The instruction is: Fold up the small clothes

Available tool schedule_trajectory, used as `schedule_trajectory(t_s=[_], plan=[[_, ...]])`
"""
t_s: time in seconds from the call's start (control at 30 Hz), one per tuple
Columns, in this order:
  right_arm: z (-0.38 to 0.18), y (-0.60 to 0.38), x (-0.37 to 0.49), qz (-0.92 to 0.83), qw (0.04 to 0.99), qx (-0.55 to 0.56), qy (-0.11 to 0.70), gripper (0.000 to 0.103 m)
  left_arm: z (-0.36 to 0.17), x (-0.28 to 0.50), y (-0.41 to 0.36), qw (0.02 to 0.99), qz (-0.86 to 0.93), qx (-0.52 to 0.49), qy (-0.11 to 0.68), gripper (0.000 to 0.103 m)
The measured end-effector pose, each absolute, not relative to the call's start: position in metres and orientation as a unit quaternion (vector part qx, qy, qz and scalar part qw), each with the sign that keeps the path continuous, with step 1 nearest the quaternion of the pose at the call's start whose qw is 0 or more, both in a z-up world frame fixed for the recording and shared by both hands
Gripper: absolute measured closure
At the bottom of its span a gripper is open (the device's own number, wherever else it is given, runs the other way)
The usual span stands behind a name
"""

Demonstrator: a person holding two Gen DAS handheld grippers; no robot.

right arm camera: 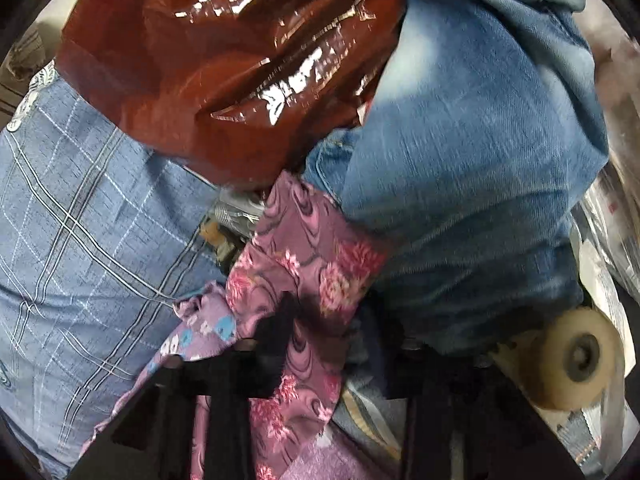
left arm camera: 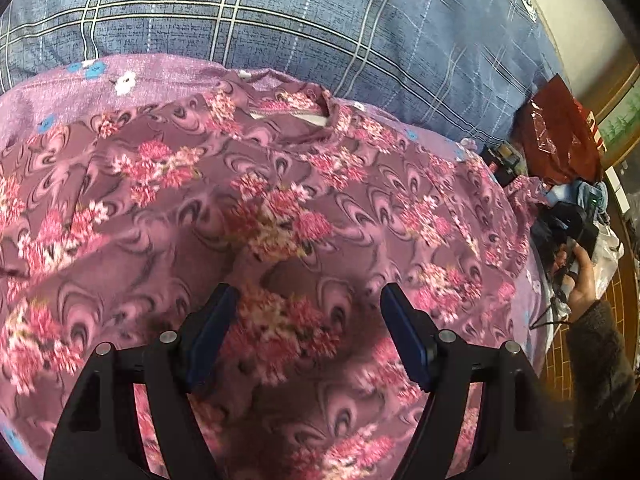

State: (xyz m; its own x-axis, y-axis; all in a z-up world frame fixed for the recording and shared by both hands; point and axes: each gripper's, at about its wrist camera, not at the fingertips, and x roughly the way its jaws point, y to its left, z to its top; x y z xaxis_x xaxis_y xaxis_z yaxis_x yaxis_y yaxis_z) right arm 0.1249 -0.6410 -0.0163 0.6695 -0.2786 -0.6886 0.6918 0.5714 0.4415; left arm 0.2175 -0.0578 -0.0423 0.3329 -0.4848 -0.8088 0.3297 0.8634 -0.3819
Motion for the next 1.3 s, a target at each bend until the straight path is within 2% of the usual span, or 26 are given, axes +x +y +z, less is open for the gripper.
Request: schedule_trajectory(t_s=[0.03,0.23,0.37,0.6,0.93,1.1,1.13,1.23,1.3], plan=[[-0.014,-0.642,0.120,-0.284,0.844,0.361,0.278,0.097,-0.043,0.220,-0.057,0.814,-0.249,-0.075,0.519,0.028],[0.030,-0.603,0.092,-0.254,0.885,0.316,0.228,0.097,-0.051,0.229,-0.044,0.812,-0.246,-0.103,0.519,0.028],[0.059,-0.542,0.092,-0.197,0.916,0.263,0.231,0.097,-0.051,0.231,-0.038,0.811,-0.249,-0.104,0.519,0.028],[0.072,-0.418,0.124,-0.072,0.939,0.229,0.246,0.097,-0.050,0.236,-0.019,0.799,-0.259,-0.139,0.524,0.028],[0.030,-0.236,0.169,0.105,0.916,0.180,0.344,0.097,-0.034,0.241,0.024,0.781,-0.287,-0.232,0.504,0.028],[-0.005,-0.173,0.172,0.160,0.893,0.151,0.393,0.097,-0.048,0.245,0.028,0.734,-0.325,-0.287,0.522,0.028],[-0.016,-0.164,0.174,0.169,0.882,0.146,0.414,0.092,-0.053,0.247,0.028,0.721,-0.333,-0.302,0.527,0.028],[-0.035,-0.154,0.175,0.161,0.861,0.134,0.463,0.086,-0.062,0.250,0.024,0.697,-0.344,-0.323,0.540,0.022],[-0.037,-0.153,0.171,0.165,0.857,0.131,0.469,0.083,-0.066,0.250,0.018,0.693,-0.341,-0.321,0.549,0.022]])
